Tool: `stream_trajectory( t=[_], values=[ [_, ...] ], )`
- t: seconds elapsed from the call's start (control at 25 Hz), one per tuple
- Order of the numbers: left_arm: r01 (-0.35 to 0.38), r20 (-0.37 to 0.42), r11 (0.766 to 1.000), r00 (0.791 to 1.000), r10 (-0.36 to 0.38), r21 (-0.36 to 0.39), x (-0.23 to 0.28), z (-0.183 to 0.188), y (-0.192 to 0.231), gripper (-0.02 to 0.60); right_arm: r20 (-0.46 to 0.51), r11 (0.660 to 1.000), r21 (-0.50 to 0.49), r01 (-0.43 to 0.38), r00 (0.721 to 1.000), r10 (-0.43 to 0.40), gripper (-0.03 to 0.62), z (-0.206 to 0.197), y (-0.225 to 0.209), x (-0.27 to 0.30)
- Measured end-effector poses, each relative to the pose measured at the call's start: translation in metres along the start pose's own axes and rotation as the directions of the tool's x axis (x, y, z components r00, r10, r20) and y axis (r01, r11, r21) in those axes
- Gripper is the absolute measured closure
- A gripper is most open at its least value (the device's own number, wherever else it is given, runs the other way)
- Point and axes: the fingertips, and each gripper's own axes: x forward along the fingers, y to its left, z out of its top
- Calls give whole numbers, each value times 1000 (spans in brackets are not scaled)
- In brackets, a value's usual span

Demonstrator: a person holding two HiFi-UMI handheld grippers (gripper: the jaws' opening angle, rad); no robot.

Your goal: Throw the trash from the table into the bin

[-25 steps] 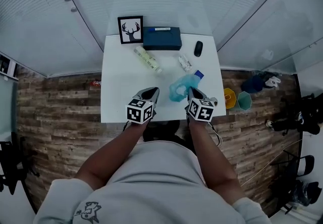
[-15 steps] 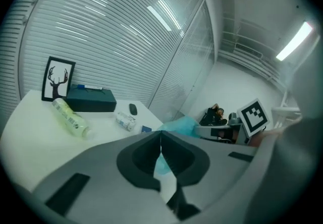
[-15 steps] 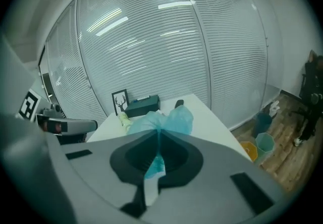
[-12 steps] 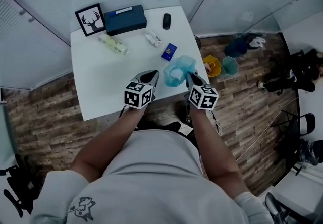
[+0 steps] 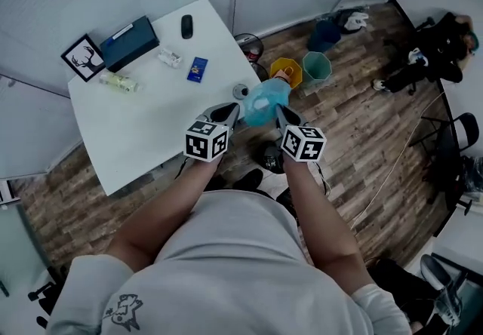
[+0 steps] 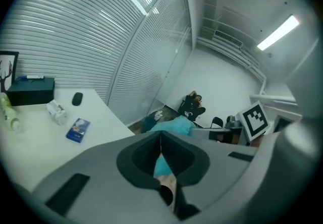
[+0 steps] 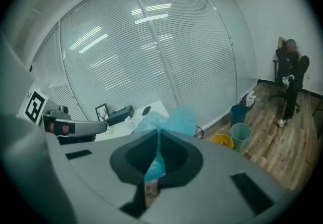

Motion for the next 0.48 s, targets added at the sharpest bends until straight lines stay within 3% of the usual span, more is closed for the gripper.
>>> stream_trajectory(
  t=[0.28, 0.48],
  values=[
    [102, -63, 993, 993, -98, 54, 67, -12, -96, 574, 54, 994, 104, 28, 998, -34, 585, -3, -79, -69],
    [200, -119, 973, 975, -187, 111, 102, -20, -163, 574, 80, 986, 139, 89, 992, -101, 585, -8, -121, -122]
  ],
)
